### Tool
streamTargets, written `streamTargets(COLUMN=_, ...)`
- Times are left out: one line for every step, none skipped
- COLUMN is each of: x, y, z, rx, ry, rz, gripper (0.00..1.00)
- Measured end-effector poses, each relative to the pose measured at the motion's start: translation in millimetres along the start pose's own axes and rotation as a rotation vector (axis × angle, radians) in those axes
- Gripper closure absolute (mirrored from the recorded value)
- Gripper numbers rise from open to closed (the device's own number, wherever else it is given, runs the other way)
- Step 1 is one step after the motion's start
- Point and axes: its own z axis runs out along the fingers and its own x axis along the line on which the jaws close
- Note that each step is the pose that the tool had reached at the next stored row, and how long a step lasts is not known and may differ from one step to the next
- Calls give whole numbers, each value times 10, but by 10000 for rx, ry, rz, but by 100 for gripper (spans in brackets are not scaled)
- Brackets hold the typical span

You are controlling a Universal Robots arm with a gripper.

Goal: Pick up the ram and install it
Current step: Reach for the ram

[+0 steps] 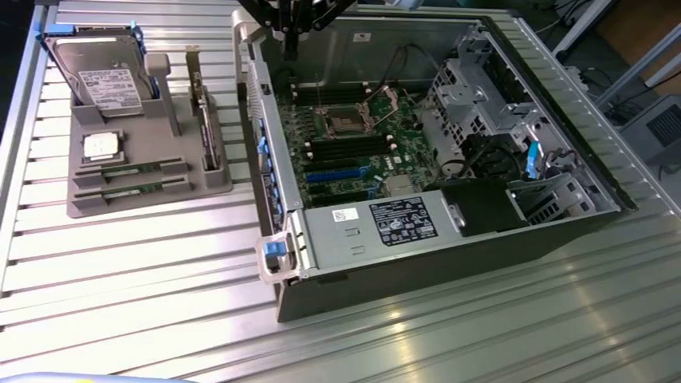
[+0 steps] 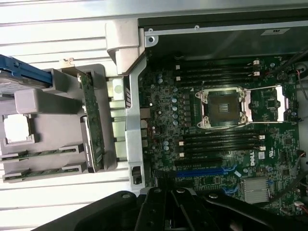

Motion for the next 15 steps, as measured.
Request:
streamTargets(x=7, y=-1, z=0, rx=0, ry=0, rz=0, gripper=90)
streamTargets(x=15, y=-1, z=0, rx=0, ry=0, rz=0, gripper=90)
streamTargets(x=24, y=-2, z=-1, rx=0, ry=1, rz=0, gripper=90)
streamTargets(x=33, y=-3, z=-1, rx=0, ry=0, rz=0, gripper=90)
streamTargets(x=39, y=-3, z=-1, rx=0, ry=0, rz=0, gripper=90)
streamTargets(x=54, y=-4, z=-2, rx=0, ry=0, rz=0, gripper=90)
streamTargets(x=70, y=-5, z=-2, rx=1, ry=1, rz=0, gripper=90)
streamTargets(x=93, y=-7, z=-2, rx=0, ry=0, rz=0, gripper=90)
streamTargets(x=107, y=-8, z=-3, rx=0, ry=0, rz=0, gripper=90)
streamTargets(x=118, y=-9, z=-3, rx=0, ry=0, rz=0, gripper=90)
streamTargets(x=126, y=-9, z=-3, rx=0, ry=0, rz=0, gripper=90)
streamTargets(x=133, y=-10, z=-3, rx=-1, ry=0, rz=0, gripper=90)
streamTargets(x=139, y=-10, z=-4, rx=0, ry=0, rz=0, gripper=90)
streamTargets(x=145, y=-11, z=-4, rx=0, ry=0, rz=0, gripper=90)
streamTargets(x=152, y=-12, z=-4, rx=0, ry=0, rz=0, gripper=90)
